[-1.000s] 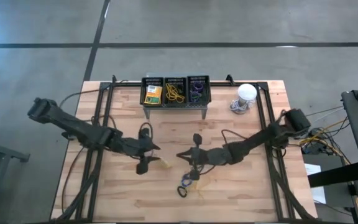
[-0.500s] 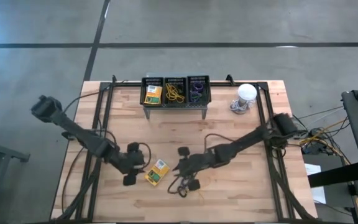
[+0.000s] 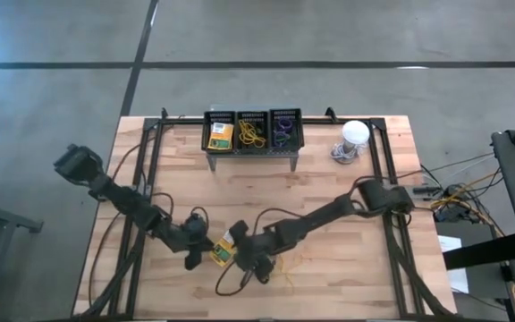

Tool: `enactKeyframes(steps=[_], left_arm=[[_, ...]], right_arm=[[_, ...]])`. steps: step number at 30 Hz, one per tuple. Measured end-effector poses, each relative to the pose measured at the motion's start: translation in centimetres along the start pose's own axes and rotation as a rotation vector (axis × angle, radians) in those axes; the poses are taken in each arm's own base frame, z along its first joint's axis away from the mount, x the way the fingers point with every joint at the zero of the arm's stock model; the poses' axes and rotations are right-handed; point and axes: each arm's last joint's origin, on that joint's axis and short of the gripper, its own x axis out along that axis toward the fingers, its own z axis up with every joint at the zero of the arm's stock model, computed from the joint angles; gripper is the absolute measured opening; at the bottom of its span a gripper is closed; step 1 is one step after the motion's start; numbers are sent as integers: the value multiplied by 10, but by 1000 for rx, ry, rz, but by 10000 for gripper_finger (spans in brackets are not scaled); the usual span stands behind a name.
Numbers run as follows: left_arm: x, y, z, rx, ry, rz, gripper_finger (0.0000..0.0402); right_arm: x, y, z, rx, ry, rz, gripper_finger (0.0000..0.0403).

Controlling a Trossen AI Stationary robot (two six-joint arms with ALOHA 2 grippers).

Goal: Pick & Place Office Desk Supplies
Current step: Put the crayon box into the left black bin

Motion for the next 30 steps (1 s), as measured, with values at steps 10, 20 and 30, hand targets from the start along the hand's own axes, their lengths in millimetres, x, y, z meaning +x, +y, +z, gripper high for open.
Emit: enactKeyframes(steps=[10, 20, 30], left_arm=[[22, 1, -3, -18, -8, 38, 47], [19, -5, 1, 16, 6, -5, 44], [8, -13, 10, 15, -30, -81, 43]], right_arm=[[18, 3, 8, -191, 118, -214, 276], [11, 8, 10, -201, 143, -267, 220], [-4, 14, 29, -158, 77, -295, 194]])
